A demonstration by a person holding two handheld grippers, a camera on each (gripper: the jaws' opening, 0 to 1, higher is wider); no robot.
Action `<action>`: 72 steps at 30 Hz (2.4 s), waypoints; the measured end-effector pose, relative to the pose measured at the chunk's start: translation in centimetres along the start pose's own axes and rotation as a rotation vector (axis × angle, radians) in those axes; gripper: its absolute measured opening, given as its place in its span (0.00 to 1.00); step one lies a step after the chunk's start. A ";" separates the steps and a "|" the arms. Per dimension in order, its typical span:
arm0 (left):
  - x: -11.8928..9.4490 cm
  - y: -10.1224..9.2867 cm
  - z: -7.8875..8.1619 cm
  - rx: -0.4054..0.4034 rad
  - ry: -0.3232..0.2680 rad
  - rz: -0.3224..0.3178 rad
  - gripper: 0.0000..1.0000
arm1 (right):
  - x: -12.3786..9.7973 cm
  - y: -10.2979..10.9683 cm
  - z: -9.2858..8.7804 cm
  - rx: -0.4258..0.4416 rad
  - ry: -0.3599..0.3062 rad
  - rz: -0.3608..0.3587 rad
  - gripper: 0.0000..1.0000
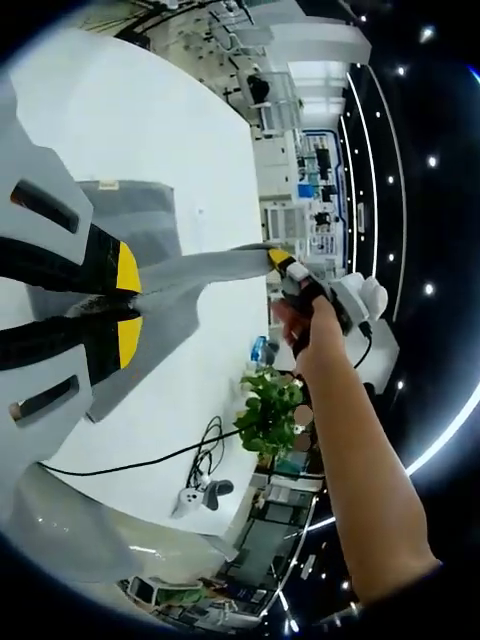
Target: Fold the towel on the table until its edges align and the towel forms a compact rectangular stack.
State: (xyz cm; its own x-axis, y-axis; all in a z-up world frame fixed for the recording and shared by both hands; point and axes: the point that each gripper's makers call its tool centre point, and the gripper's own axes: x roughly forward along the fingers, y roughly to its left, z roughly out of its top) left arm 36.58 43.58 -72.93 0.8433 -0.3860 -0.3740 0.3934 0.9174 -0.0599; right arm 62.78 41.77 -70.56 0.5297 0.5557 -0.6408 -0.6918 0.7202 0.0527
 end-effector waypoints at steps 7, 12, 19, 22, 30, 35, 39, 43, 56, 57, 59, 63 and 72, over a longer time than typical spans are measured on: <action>-0.2 1.0 -1.3 -0.018 0.020 0.009 0.06 | 1.9 1.3 -0.6 -0.005 0.014 0.015 0.01; 0.1 2.1 -2.8 -0.027 0.041 0.021 0.06 | 3.2 2.1 -0.9 -0.003 0.020 0.024 0.01; 0.5 3.5 -4.3 -0.040 0.056 0.037 0.06 | 4.7 2.6 -1.2 -0.021 0.031 0.029 0.01; 0.5 3.7 -4.8 -0.039 0.066 0.041 0.06 | 5.6 2.8 -1.6 -0.028 0.039 0.031 0.01; 0.6 4.3 -5.7 -0.055 0.084 0.051 0.06 | 7.4 3.7 -2.2 -0.038 0.054 0.046 0.01; 0.6 4.6 -6.6 -0.063 0.095 0.056 0.06 | 8.3 4.3 -2.3 -0.050 0.063 0.054 0.01; 0.7 5.2 -7.2 -0.062 0.099 0.063 0.06 | 9.2 4.7 -2.5 -0.060 0.072 0.059 0.01; 0.8 5.5 -7.8 -0.063 0.106 0.065 0.06 | 10.0 5.2 -2.7 -0.065 0.081 0.066 0.01; 0.7 7.3 -10.5 -0.107 0.143 0.078 0.06 | 13.1 7.2 -4.0 -0.061 0.124 0.100 0.01; 0.6 7.4 -10.7 -0.113 0.147 0.081 0.06 | 13.4 7.4 -4.1 -0.067 0.130 0.106 0.01; 0.5 7.5 -10.9 -0.123 0.151 0.085 0.06 | 13.7 7.7 -4.2 -0.074 0.133 0.109 0.01; 0.5 8.1 -11.5 -0.124 0.163 0.093 0.07 | 14.3 8.2 -4.4 -0.076 0.138 0.114 0.01; 0.2 8.5 -13.4 -0.146 0.202 0.095 0.07 | 15.9 9.8 -5.4 -0.093 0.167 0.132 0.02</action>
State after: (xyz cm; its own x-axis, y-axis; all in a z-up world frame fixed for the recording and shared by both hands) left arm 35.21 52.58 -85.91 0.7778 -0.2842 -0.5606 0.2468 0.9584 -0.1435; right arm 61.75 55.44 -84.41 0.3480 0.5604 -0.7515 -0.7961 0.6001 0.0788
